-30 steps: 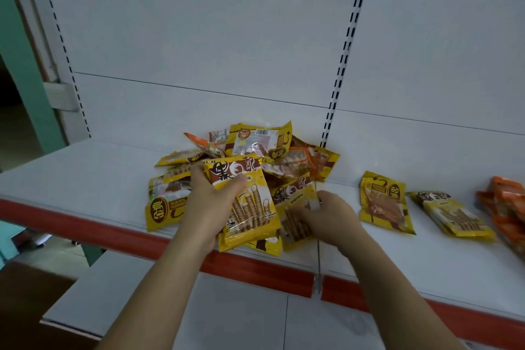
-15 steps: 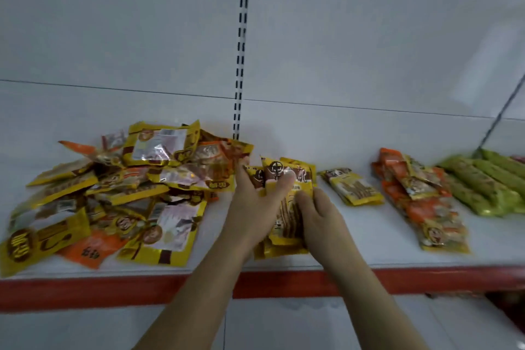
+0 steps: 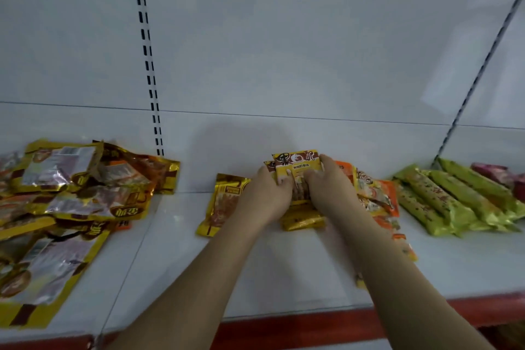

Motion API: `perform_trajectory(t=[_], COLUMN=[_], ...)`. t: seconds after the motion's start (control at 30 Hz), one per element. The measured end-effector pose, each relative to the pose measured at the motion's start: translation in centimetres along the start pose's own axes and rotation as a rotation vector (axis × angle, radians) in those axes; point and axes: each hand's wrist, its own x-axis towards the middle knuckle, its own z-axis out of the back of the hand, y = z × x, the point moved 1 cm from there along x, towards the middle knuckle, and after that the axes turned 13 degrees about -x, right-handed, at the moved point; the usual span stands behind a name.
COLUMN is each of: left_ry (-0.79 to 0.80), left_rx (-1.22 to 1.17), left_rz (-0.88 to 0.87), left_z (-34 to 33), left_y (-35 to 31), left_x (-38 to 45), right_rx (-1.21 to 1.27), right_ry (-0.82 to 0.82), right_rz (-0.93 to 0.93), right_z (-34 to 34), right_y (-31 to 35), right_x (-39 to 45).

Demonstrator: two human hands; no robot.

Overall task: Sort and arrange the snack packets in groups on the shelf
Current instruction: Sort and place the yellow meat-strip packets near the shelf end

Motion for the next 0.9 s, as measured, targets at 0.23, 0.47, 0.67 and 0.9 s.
perform_trajectory(t=[0.23, 0.47, 0.67, 0.9], left_ry=[0.003, -0.091, -0.223, -0.330], left_rx=[0.112, 0.079, 0.303, 0.542], left_rz=[-0.007, -0.034, -0.180, -0.252], left_z=[-1.2, 0.9, 5.5, 14.5], left_y=[1.0, 0.6, 2.1, 6.8], left_x=[2.4, 1.6, -0.6, -4.6], right_rx=[-0.396, -0.483, -0.455, -0.406], right_ry=[0.098, -0.053, -0.113, -0.059], right_rz=[0.173, 0.311, 0.500, 0.657], right_z=[-2.8, -1.2, -2.9, -8.8], right_y=[-1.4, -0.3, 3.9, 10.9], right_x=[3.5, 3.3, 1.7, -2.8])
